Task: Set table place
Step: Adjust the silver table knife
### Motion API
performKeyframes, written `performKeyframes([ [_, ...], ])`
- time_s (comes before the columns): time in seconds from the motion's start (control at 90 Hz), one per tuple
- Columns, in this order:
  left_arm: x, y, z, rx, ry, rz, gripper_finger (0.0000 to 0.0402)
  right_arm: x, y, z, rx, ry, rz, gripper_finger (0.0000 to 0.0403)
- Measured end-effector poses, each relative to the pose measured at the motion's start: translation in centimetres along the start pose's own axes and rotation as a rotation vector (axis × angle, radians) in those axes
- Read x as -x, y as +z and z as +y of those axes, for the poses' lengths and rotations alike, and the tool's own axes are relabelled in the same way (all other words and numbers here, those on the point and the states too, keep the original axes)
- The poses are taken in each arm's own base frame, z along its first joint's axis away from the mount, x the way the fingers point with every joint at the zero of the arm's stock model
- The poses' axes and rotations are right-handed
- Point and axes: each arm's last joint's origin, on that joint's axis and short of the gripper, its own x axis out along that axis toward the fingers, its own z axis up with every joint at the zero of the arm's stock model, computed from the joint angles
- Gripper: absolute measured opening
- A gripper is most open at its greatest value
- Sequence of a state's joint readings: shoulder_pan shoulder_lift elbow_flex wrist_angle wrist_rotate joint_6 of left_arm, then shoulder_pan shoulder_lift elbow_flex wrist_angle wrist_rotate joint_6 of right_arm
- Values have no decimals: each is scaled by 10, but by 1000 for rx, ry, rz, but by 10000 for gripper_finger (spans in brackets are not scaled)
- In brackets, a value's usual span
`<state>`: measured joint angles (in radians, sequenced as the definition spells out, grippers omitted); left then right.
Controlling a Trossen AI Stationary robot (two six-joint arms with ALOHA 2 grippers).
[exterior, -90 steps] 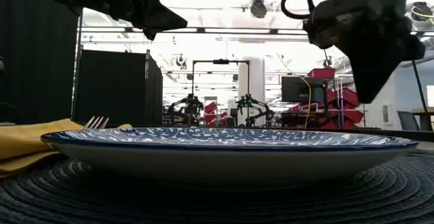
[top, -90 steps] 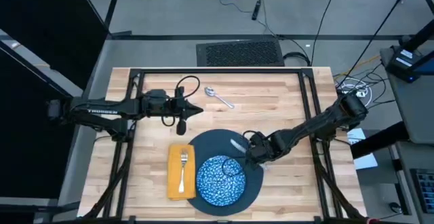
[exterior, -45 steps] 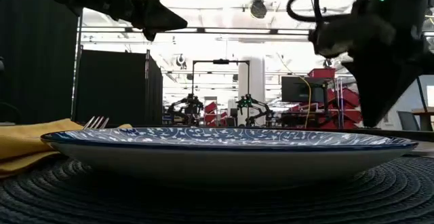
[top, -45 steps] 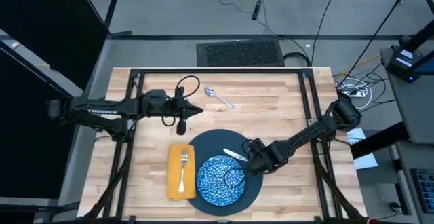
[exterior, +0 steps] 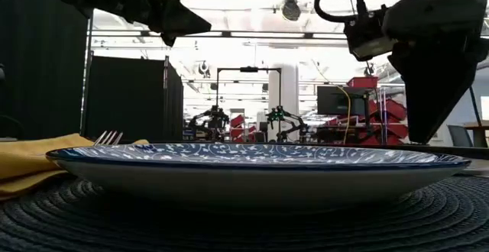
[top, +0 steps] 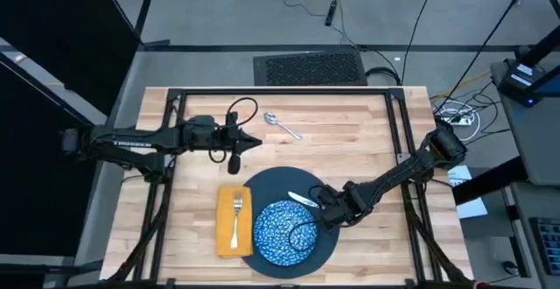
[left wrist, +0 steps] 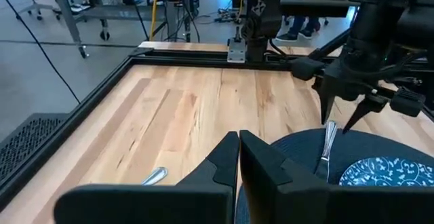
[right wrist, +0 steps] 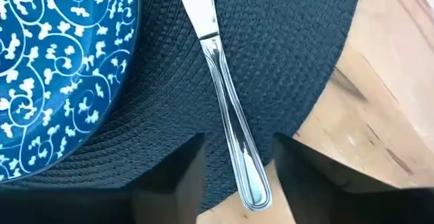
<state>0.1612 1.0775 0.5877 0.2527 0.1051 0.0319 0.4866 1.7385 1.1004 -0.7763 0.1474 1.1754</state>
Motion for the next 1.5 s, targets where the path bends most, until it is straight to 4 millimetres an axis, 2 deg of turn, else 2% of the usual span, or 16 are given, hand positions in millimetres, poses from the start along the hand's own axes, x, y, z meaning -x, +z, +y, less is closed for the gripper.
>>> performKeyframes([
  [0.144,0,0,0,0,0,0,0,-12,0,5,22,4,-8,172],
  [0.278,0,0,0,0,0,0,0,-24,2,6,54,-19,3,158],
  [0.411,0,0,0,0,0,0,0,-28,3,5,46,-32,8,139],
  [0.833,0,0,0,0,0,0,0,-27,3,5,-54,-40,9,29],
  [0.989,0,0,0,0,0,0,0,-25,0,6,-146,-33,0,24],
  [1.289,0,0,0,-1,0,-1,0,-22,-20,16,-293,-12,-6,6],
  [1.5,0,0,0,0,0,-1,0,-21,-30,20,-320,1,-5,0],
])
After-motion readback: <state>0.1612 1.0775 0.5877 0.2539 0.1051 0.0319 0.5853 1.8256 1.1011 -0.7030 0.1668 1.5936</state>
